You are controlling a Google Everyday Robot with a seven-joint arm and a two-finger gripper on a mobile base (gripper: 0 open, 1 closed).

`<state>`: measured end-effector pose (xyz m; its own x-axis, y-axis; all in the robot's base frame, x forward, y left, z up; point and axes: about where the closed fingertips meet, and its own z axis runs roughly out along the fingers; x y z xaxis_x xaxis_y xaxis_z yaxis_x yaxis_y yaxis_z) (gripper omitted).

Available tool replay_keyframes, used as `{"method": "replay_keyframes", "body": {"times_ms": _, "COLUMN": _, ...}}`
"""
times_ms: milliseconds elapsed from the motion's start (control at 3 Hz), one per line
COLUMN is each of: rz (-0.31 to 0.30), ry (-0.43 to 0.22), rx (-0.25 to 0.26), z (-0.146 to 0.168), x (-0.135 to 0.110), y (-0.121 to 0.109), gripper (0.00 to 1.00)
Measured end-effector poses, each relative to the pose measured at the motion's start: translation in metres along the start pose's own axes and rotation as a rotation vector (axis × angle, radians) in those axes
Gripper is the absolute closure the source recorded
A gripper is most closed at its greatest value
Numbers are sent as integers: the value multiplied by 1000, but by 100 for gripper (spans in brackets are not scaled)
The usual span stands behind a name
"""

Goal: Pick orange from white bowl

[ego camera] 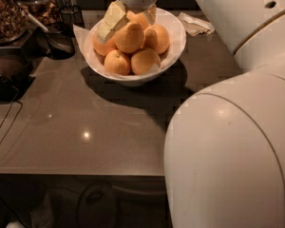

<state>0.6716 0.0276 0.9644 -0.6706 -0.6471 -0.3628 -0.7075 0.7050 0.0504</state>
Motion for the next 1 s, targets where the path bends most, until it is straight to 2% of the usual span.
{"method": "replay_keyframes", "body": {"times_ms": 1000, "rz": 37, "ry": 31, "rx": -23, "z": 23, "x": 1, "y": -7, "gripper": 7}}
